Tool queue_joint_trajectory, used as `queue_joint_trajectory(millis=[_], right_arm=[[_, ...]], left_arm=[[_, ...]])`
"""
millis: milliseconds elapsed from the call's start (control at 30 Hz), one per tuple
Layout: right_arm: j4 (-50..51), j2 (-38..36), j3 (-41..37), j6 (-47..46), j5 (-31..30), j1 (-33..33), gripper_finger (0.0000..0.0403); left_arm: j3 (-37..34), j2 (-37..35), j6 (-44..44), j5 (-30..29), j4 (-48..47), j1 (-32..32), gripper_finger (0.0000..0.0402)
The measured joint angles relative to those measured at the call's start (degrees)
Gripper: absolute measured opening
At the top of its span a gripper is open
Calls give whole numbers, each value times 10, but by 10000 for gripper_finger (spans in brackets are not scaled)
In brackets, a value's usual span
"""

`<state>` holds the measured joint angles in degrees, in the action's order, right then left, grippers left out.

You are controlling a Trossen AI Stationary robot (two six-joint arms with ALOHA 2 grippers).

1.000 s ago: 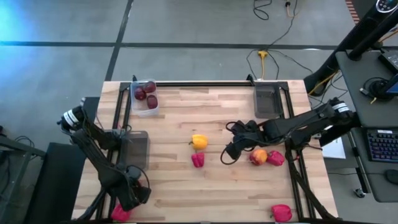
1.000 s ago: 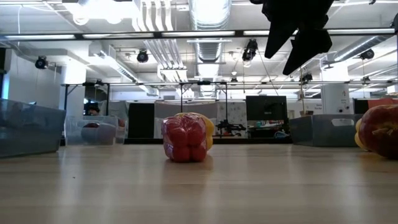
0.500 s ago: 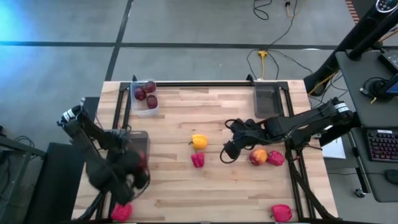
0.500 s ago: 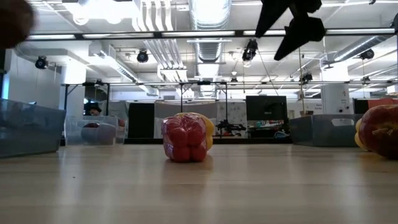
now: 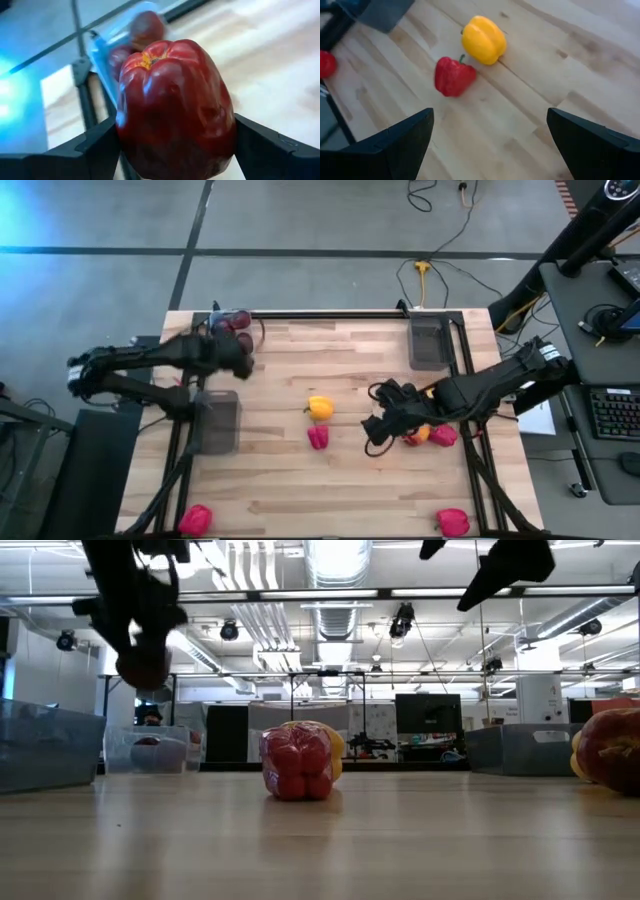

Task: Sort produce into baskets
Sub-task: Put the red apple into the transparent bin

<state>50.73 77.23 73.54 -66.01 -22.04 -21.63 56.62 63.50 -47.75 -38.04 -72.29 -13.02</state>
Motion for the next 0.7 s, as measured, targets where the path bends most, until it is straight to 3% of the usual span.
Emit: queue_joint_trajectory(millis=[167, 300, 367, 467, 700], right_arm=[[-5, 21, 0, -92, -41, -42, 380], [-10, 46, 3, -147, -42, -58, 380], [-13, 57, 7, -151, -28, -59, 380], [-18, 68, 17, -133, -6, -58, 380], [-19, 74, 44, 32, 56, -9, 380]], left_arm=[[-56, 5, 177, 37, 127, -180, 303], [-82, 22, 256, 136, 206, -273, 322], [-99, 32, 269, 165, 230, -300, 327], [-115, 46, 272, 160, 241, -322, 330], [-115, 71, 273, 128, 195, -327, 348]])
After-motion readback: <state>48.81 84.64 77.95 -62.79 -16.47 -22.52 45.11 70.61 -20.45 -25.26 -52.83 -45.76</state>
